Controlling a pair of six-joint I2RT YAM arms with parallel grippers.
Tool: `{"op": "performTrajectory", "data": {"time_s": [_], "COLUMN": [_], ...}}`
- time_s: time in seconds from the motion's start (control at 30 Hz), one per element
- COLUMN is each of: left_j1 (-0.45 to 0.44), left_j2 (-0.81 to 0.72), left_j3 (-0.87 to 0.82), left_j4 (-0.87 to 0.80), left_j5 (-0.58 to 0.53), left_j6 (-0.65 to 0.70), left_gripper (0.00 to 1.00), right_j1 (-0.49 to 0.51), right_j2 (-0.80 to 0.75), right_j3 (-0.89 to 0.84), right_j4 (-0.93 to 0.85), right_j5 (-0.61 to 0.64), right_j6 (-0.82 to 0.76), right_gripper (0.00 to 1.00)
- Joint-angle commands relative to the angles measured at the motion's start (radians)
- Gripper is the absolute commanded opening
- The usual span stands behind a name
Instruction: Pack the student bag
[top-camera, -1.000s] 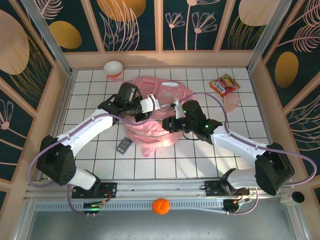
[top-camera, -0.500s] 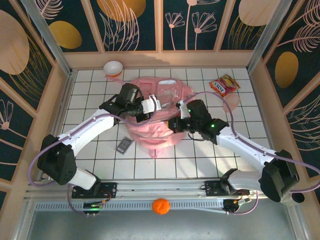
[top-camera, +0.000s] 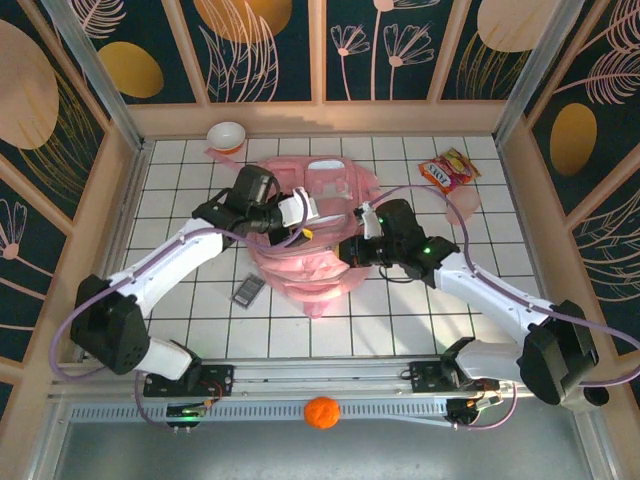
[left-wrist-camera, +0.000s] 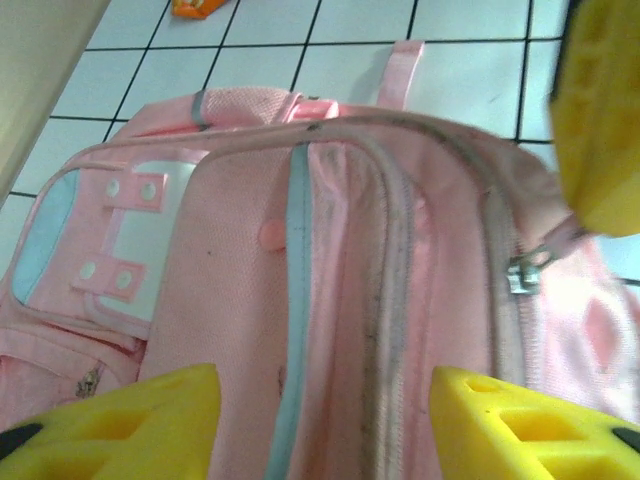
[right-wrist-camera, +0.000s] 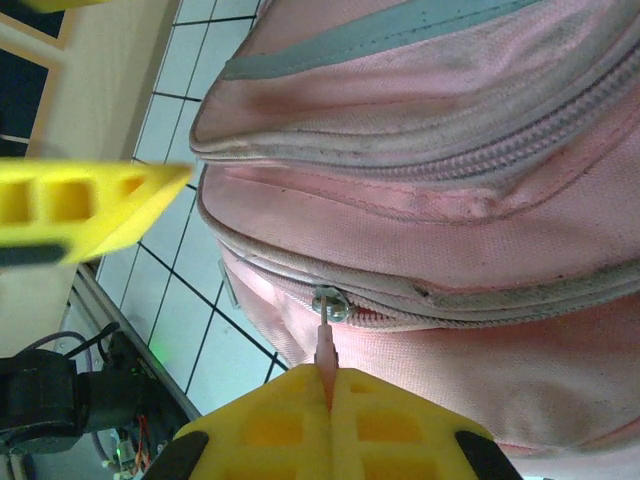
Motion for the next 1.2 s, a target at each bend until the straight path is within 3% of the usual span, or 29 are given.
{"op": "performTrajectory", "data": {"time_s": [0.0,0.1,0.27,0.37,0.47,0.6,0.67,0.77,0.97,1.17], "left_j1": [-0.053,-0.104,-0.114,-0.114,-0.114,-0.113,-0.116,-0.116,-0.115,-0.116], "left_j2": [-0.1,-0.121,-0.085,-0.039,0.0,-0.005,-0.017,-0.035,-0.055,-0.063], "left_j3": [-0.08,-0.165,-0.266,-0.281,-0.267,-0.266,-0.274,-0.285,-0.284,-0.273], "left_j4": [-0.036,0.019,0.172,0.24,0.265,0.262,0.266,0.274,0.274,0.28], "left_j5": [0.01,-0.037,-0.13,-0.198,-0.194,-0.054,-0.009,0.007,0.025,0.049], "left_j6": [-0.024,-0.059,-0.141,-0.171,-0.187,-0.156,-0.145,-0.138,-0.135,-0.149], "left_gripper": [0.59,0.59,0.56,0.46,0.34,0.1,0.03,0.0,0.0,0.0], "right_j1": [0.01,0.016,0.019,0.019,0.018,0.019,0.019,0.021,0.028,0.041], "right_j2": [0.022,0.041,0.055,0.057,0.065,0.086,0.101,0.126,0.167,0.204], "right_j3": [0.058,0.072,0.089,0.095,0.092,0.059,0.045,0.039,0.043,0.065], "right_j4": [0.02,0.009,-0.028,-0.045,-0.066,-0.052,-0.015,0.022,0.03,0.017], "right_j5": [-0.055,-0.077,-0.096,-0.115,-0.131,-0.13,-0.147,-0.161,-0.15,-0.118], "right_j6": [0.053,0.066,0.082,0.099,0.111,0.121,0.132,0.144,0.139,0.125], "right_gripper": [0.0,0.0,0.0,0.0,0.0,0.0,0.0,0.0,0.12,0.14]}}
